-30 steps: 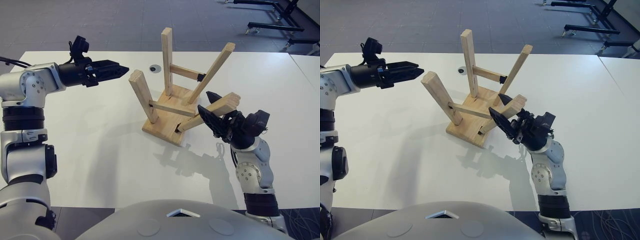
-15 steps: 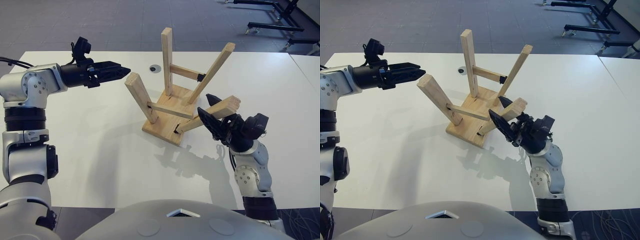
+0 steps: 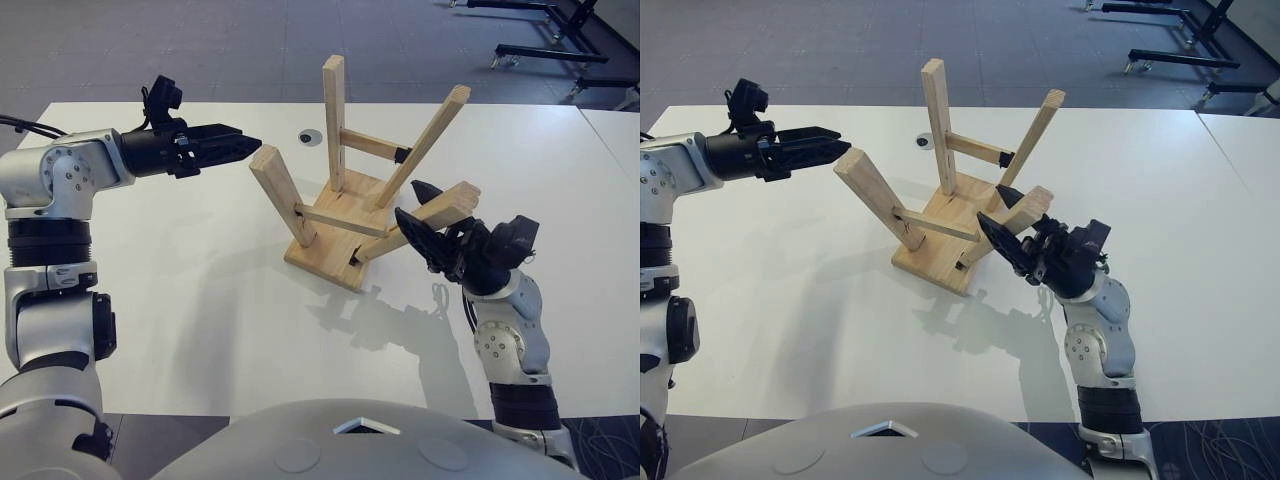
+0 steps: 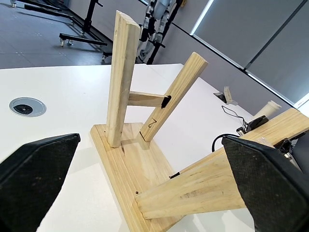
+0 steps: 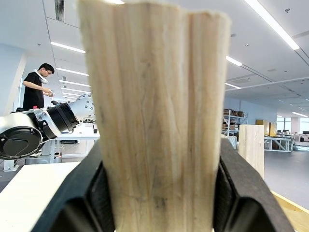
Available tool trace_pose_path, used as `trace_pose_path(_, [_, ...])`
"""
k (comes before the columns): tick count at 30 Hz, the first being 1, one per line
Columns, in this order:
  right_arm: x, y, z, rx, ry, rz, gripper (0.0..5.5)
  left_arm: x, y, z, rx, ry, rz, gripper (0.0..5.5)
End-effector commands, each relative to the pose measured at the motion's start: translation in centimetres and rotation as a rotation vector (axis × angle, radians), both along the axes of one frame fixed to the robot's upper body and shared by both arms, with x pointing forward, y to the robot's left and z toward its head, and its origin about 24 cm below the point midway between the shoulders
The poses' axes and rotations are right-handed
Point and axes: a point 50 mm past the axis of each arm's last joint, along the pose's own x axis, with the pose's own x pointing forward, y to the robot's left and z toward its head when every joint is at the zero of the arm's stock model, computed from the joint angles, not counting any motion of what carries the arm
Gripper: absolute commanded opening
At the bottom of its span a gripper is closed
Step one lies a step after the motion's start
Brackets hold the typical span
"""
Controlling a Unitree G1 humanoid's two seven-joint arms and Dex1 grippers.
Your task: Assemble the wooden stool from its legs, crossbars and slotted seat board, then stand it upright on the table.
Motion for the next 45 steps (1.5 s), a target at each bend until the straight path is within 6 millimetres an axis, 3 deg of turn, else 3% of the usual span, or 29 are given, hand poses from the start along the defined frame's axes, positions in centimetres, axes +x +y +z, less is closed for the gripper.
trace_pose_path(1, [-0.1, 0.2, -0.1, 0.009, 0.006, 0.003, 2.06, -0.1, 0.0, -0.2, -0.001, 0.016, 0.004, 5.40])
trace_pose_path(12, [-0.6, -0.4, -0.9, -0.023, 0.044, 0.002, 2.06, -0.1, -0.1, -0.4, 0.002, 0.023, -0.004, 5.40])
trace_pose_path(22, [0.2, -0.9, -0.5, -0.053, 0.050, 0.021, 2.06, -0.3, -0.3, -0.5, 0.000, 0.027, -0.008, 5.40])
trace_pose_path(36, [-0.1, -1.0, -1.1, -0.102, 0.142, 0.033, 2.05, -0.4, -0.3, -0.6, -0.004, 0.028, -0.003, 5.40])
trace_pose_path(45, [-0.1, -1.1, -0.5, -0.125, 0.149, 0.046, 2.05, -0.6, -0.2, -0.6, -0.007, 0.028, 0.003, 5.40])
